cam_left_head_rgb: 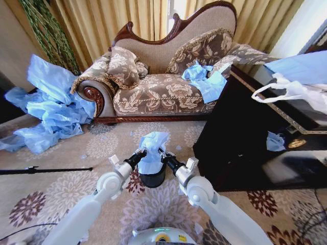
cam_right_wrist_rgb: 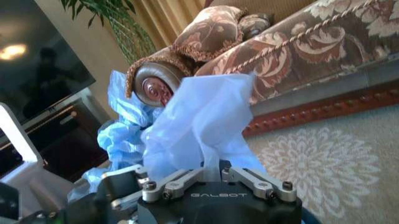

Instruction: Place a garbage bag over the trash bin.

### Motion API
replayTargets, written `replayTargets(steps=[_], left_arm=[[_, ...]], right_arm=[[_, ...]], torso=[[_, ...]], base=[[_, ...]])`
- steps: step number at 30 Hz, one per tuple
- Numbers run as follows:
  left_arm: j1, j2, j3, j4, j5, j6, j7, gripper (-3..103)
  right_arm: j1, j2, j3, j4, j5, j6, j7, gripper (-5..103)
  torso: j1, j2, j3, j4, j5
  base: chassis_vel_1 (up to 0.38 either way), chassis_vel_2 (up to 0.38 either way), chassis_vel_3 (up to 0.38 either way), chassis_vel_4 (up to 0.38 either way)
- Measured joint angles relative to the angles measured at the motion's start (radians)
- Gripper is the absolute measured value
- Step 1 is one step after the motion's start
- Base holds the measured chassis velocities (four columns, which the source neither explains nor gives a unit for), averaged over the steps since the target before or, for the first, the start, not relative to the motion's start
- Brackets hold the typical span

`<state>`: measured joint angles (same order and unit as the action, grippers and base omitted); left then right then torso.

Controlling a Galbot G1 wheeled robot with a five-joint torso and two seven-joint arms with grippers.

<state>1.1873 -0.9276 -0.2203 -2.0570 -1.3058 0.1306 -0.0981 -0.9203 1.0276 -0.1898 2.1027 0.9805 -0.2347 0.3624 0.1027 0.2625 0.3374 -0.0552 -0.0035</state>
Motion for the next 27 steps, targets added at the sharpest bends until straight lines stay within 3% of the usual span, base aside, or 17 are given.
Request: replayTargets(steps=[2,4,7,9,10,13,15,19,21,27], left_arm=[[0.038,-0.011,-0.007,-0.029,0.011,0.002,-0.047,0],[0.073,-0.026,-0.009,-0.053,0.021,0.006,-0.135,0],[0.079,-0.032,-0.005,-0.054,0.025,0.009,-0.189,0],[0.067,-0.041,0.005,-0.051,0.031,0.025,-0.290,0],[0.067,-0.041,0.005,-0.051,0.031,0.025,-0.290,0],[0.037,-0.028,0.005,-0.053,0.012,0.078,-0.422,0],[0.024,-0.017,0.009,-0.059,-0.002,0.103,-0.478,0],[0.012,-0.010,0.017,-0.076,-0.028,0.129,-0.536,0],[-0.002,-0.010,0.021,-0.107,-0.079,0.167,-0.605,0],[-0.032,-0.006,0.023,-0.119,-0.121,0.206,-0.676,0]], right_arm=[[-0.006,-0.011,0.000,0.001,0.001,-0.001,0.000,0],[-0.006,-0.016,0.000,-0.003,0.004,-0.003,0.000,0],[-0.003,-0.015,-0.001,-0.010,0.005,-0.003,0.002,0],[0.006,-0.006,-0.007,-0.025,0.005,-0.003,0.005,0],[0.006,-0.006,-0.007,-0.025,0.005,-0.003,0.005,0],[0.018,0.001,-0.019,-0.037,0.015,-0.009,0.018,0],[0.029,0.004,-0.028,-0.041,0.040,-0.021,0.034,0],[0.046,0.009,-0.036,-0.047,0.083,-0.042,0.054,0],[0.071,0.024,-0.048,-0.080,0.115,-0.054,0.076,0],[0.111,0.048,-0.058,-0.149,0.123,-0.055,0.088,0]], torso=[[0.000,0.000,0.000,0.0000,0.0000],[0.000,0.000,0.000,0.0001,0.0001],[0.000,0.000,0.000,0.0001,0.0000],[0.000,0.000,0.000,0.0001,0.0000],[0.000,0.000,0.000,0.0001,0.0000],[0.000,0.000,0.000,-0.0001,0.0000],[0.000,0.000,0.000,-0.0001,0.0001],[0.000,0.000,0.000,0.0000,0.0000],[0.000,0.000,0.000,-0.0001,0.0000],[0.000,0.000,0.000,0.0002,0.0000]], base=[[0.000,0.000,0.000,0.000],[0.000,0.000,0.000,0.000],[0.000,0.000,0.000,0.000],[0.000,0.000,0.000,0.000],[0.000,0.000,0.000,0.000],[0.000,0.000,0.000,0.000],[0.000,0.000,0.000,0.000],[0.000,0.000,0.000,0.000],[0.000,0.000,0.000,0.000],[0.000,0.000,0.000,0.000]])
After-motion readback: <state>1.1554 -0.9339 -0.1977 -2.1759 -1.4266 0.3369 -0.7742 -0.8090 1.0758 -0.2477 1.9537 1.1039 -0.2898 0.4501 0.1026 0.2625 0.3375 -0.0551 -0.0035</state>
